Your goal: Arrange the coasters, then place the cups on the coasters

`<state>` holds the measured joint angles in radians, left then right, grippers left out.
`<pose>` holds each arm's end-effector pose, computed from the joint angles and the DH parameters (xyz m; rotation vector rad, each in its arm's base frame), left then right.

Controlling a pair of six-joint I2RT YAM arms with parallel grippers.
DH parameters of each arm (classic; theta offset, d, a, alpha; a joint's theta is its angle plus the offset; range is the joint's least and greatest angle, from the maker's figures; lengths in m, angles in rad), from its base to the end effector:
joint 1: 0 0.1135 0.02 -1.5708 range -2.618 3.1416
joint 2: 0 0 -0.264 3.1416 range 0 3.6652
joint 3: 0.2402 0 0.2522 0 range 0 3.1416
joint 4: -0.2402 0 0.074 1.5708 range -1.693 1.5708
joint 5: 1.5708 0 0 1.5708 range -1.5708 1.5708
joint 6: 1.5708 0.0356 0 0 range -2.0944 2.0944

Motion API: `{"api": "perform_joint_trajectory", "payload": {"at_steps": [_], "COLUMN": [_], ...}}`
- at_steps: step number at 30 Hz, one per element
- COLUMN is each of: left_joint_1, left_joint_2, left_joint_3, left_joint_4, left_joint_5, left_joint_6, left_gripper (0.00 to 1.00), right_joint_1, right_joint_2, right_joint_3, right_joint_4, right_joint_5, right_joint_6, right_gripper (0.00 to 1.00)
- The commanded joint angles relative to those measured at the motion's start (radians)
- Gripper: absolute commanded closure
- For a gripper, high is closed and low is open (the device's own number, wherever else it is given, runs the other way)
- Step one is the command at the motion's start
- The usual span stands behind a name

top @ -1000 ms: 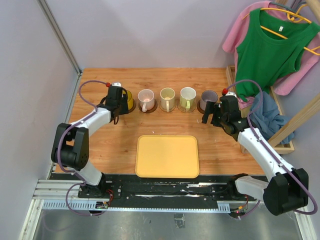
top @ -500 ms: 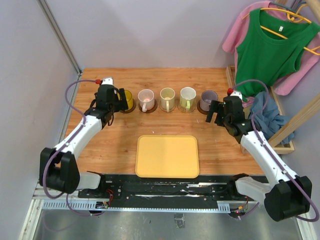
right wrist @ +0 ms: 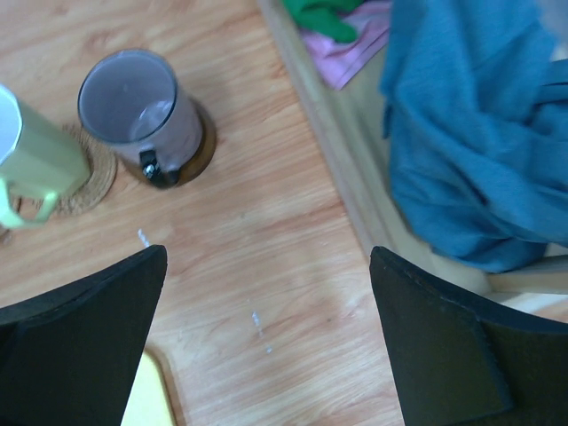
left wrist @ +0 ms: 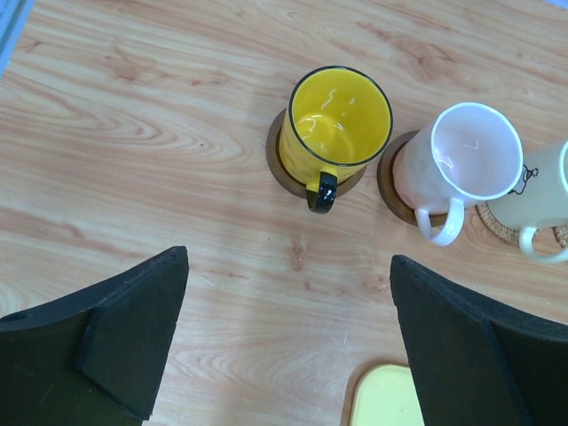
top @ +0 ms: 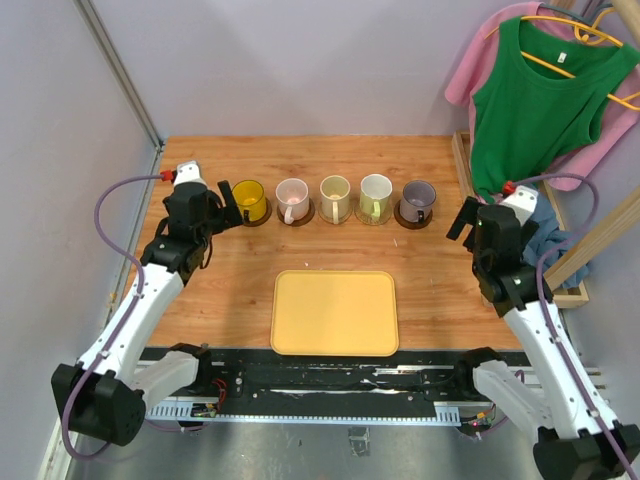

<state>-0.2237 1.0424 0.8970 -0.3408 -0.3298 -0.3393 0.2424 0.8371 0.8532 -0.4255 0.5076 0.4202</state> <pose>0.2299 -0.0405 0.3151 -0.3187 2.0036 -0.0152 0.1824 0.0273 0.3317 0.4906 1.8630 -0.0605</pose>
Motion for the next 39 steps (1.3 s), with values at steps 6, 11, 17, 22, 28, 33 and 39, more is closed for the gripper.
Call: {"api": "perform_joint_trajectory", "payload": {"at_steps": [6,11,17,22,28,33,39], "left_joint_1": [0.009,0.009,0.009,0.009,0.009,0.009,0.009], "left_joint_2": [-0.160,-0.229,-0.246,-0.249,-0.285,-0.325,-0.347], "left_joint_3": [-0.037,-0.049,-0.040,-0.036,-0.055,-0.069,-0.082], "left_joint_4": [-0.115,-0.122,-0.173,-0.232,-0.236,-0.223,-0.232], "left_joint_5": [-0.021,-0.024,-0.086,-0.155,-0.164,-0.167,-0.204], "left_joint_6": [-0.016,-0.016,-0.096,-0.149,-0.145,-0.134,-0.132], "left_gripper": [0.00,0.00,0.00,0.00,0.00,0.00,0.00], "right_joint_1": [-0.011,-0.012,-0.012,-0.012,-0.011,-0.012,-0.012], "right_joint_2": [-0.207,-0.197,-0.159,-0.150,-0.143,-0.142,-0.141], "right_joint_3": [-0.038,-0.031,-0.009,-0.008,-0.006,-0.014,-0.014], "right_joint_4": [-0.020,-0.037,-0.074,-0.083,-0.091,-0.091,-0.091], "right_joint_5": [0.218,0.213,0.192,0.169,0.153,0.149,0.146], "right_joint_6": [0.004,0.000,0.014,0.018,0.023,0.026,0.027], "right_gripper": [0.02,0.02,0.02,0.02,0.02,0.02,0.02]}}
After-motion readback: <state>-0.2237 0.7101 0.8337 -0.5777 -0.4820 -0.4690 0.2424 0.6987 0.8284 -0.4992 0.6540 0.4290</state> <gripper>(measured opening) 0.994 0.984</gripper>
